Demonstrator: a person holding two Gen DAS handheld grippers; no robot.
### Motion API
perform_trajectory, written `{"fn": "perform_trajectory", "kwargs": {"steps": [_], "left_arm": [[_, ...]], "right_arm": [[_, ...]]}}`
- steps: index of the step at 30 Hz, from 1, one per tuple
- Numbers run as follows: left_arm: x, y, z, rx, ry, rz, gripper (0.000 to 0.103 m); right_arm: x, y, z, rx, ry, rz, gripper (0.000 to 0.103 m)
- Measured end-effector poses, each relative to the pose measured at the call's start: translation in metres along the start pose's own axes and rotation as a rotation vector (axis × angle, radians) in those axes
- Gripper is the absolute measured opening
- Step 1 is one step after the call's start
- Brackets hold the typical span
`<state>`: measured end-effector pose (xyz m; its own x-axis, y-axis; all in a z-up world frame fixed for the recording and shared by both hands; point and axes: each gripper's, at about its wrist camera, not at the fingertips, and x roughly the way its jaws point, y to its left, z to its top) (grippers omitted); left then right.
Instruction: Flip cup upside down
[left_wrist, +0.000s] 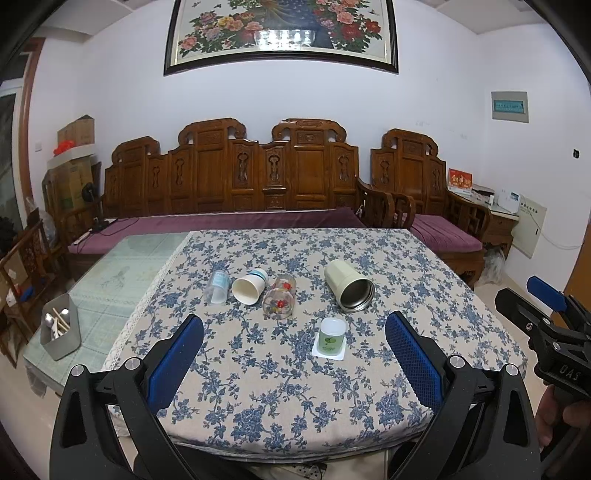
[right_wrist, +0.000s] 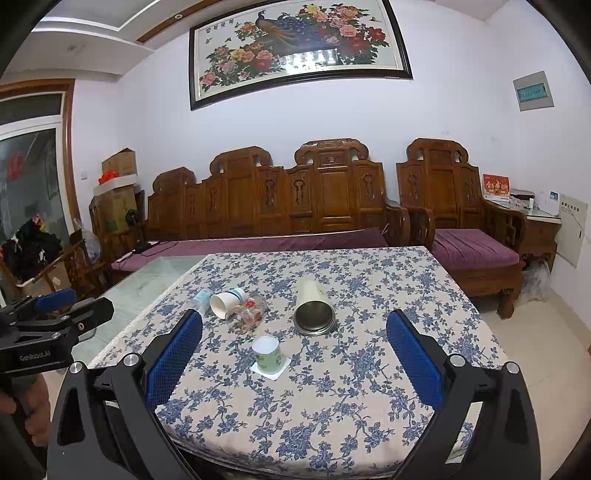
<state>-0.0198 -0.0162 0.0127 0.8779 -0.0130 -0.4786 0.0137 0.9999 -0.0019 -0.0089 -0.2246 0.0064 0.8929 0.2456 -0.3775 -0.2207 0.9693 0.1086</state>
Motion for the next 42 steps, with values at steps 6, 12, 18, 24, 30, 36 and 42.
{"fn": "perform_trajectory", "kwargs": {"steps": [6,12,18,24,30,36,42], "left_arm": [[0.0015,-0.002,-0.0008,0.001,0.003,0.003,0.095],[0.0022,-0.0019,-0.0019,-0.001,0.005,0.003,0.095],[0.0027,-0.0017,-0.0025,-0.001,0.005,0.003,0.095],[0.0026,-0.0017,-0.0026,-0.002,0.005,0.003,0.095],[0.0026,-0.0018,-0.0028,-0.002,0.004,0.004,0.095],[0.0029,-0.0024,-0.0028,-0.001,0.005,0.004,0.095],[0.0025,-0.0015,-0.0033,-0.002,0.004,0.003,0.095]], "right_arm": [[-0.0001,-0.0003,0.0001,0.001,0.0,0.001,0.1],[-0.0001,-0.0009,0.0,0.001,0.0,0.001,0.1],[-0.0004,-0.0005,0.0002,0.001,0.001,0.001,0.1],[-0.0003,-0.0007,0.0,0.002,0.001,0.0,0.1],[-0.0004,-0.0009,-0.0001,0.003,0.0,0.0,0.1],[-0.0005,-0.001,0.0,0.004,0.001,0.001,0.1],[-0.0008,-0.001,0.0002,0.004,0.001,0.001,0.1]]}}
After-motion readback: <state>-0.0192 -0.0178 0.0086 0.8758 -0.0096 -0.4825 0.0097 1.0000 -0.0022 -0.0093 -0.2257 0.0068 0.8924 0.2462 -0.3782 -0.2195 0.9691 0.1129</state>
